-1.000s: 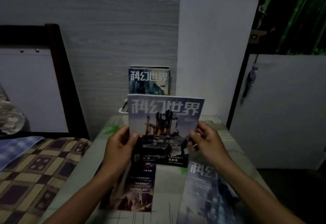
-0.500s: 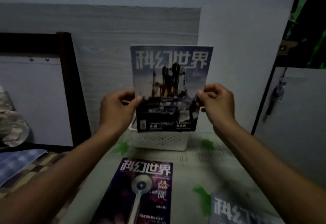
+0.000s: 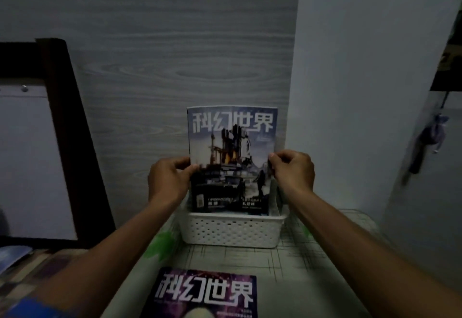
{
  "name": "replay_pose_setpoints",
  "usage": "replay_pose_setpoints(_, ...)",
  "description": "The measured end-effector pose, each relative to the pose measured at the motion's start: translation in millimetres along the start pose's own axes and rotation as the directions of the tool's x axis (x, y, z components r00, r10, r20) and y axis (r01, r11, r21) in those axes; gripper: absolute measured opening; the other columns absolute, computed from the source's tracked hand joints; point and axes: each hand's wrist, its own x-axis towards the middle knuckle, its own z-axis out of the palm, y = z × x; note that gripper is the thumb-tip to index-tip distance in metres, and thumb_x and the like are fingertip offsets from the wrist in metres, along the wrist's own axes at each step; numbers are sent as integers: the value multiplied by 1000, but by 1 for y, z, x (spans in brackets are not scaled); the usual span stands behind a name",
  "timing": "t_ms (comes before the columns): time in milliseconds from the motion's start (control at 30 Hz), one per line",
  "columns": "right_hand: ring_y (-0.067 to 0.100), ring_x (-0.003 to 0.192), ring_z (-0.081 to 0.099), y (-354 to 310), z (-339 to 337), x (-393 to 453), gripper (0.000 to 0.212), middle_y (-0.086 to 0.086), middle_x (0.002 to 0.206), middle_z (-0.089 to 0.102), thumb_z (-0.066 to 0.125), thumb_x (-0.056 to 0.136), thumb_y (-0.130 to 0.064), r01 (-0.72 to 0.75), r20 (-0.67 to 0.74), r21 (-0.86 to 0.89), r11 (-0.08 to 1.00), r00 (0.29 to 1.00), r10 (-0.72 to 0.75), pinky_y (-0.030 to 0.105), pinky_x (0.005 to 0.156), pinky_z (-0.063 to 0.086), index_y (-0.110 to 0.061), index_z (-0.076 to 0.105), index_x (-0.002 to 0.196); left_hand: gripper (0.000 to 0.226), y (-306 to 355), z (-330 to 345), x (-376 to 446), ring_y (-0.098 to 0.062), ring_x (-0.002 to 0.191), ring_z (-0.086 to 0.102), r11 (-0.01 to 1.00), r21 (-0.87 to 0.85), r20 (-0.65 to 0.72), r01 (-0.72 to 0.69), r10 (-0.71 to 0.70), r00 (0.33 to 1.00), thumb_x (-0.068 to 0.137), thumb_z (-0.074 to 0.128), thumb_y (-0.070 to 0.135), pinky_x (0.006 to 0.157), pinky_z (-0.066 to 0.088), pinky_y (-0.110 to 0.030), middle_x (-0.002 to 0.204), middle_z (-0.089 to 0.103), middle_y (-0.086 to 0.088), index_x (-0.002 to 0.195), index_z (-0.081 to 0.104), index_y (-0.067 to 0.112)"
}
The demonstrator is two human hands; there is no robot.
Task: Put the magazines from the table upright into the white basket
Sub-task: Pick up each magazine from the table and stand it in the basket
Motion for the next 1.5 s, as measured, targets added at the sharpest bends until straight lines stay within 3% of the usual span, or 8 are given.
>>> replay_pose_setpoints(533,22,83,70,31,0,5,9,11,100,75,67,89,-18,-127,406,-71,989,903,145,36,79,55,-13,70,95,14,-23,19,-19,-16,82,63,995,100,81,-26,18,997,88,67,15,74,51,-28,97,71,-7,101,71,11)
replay_pose_setpoints(700,17,118,55,18,-33,-26,62,-2,134,50,60,94,-34,-136,454,105,985,888,75,37,102,45,-15,35,147,21,-16,-3,-59,-18,90,65,998,-1,102,-68,68,992,91,62,11,78,53,-29,104,71,-5,111,69,14)
replay_pose_setpoints(833,0,93,61,25,-58,-122,15,-20,106,64,53,96,-33,55,237,76,996,969,-72,20,75,50,-36,59,110,22,-21,-46,-131,-6,81,67,981,-46,167,-189,194,967,87,61,8,71,53,-21,90,72,11,96,71,25)
replay_pose_setpoints(933,-1,78,65,33,-73,-198,11,-13,88,68,51,92,-38,-60,483,55,997,875,26,31,67,60,-36,59,86,10,-32,-85,-164,-9,67,66,948,244,291,-205,130,948,82,64,21,62,50,-23,79,73,11,82,71,28)
replay_pose_setpoints(1033,4,69,66,26,-84,-245,16,-5,80,71,58,90,-40,29,768,-82,996,639,45,34,68,58,-27,62,82,8,-41,-126,-185,-15,73,67,876,463,443,-136,-96,891,83,65,28,67,53,-30,81,73,5,77,70,27)
replay_pose_setpoints(1200,4,70,62,8,-90,-279,19,-6,83,68,56,84,-43,419,771,-250,873,631,-83,31,68,56,-26,66,82,7,-39,-164,-222,-6,83,64,880,475,538,-10,-281,795,85,69,29,73,55,-30,92,69,8,91,67,32)
replay_pose_setpoints(1367,6,70,63,6,-102,-289,12,-8,81,69,59,84,-40,362,752,-297,884,658,-17,25,64,53,-31,65,81,29,-13,-176,-229,-29,87,73,697,32,574,717,-600,558,80,73,24,76,57,-42,99,75,-15,105,67,11)
replay_pose_setpoints(1500,1,73,67,14,-114,-289,11,-10,83,72,67,79,-40,-31,718,-241,970,667,200,23,69,55,-32,69,87,20,4,-163,-252,-24,72,76,673,-44,627,738,-557,545,95,53,11,51,58,-30,88,78,-11,110,66,15)
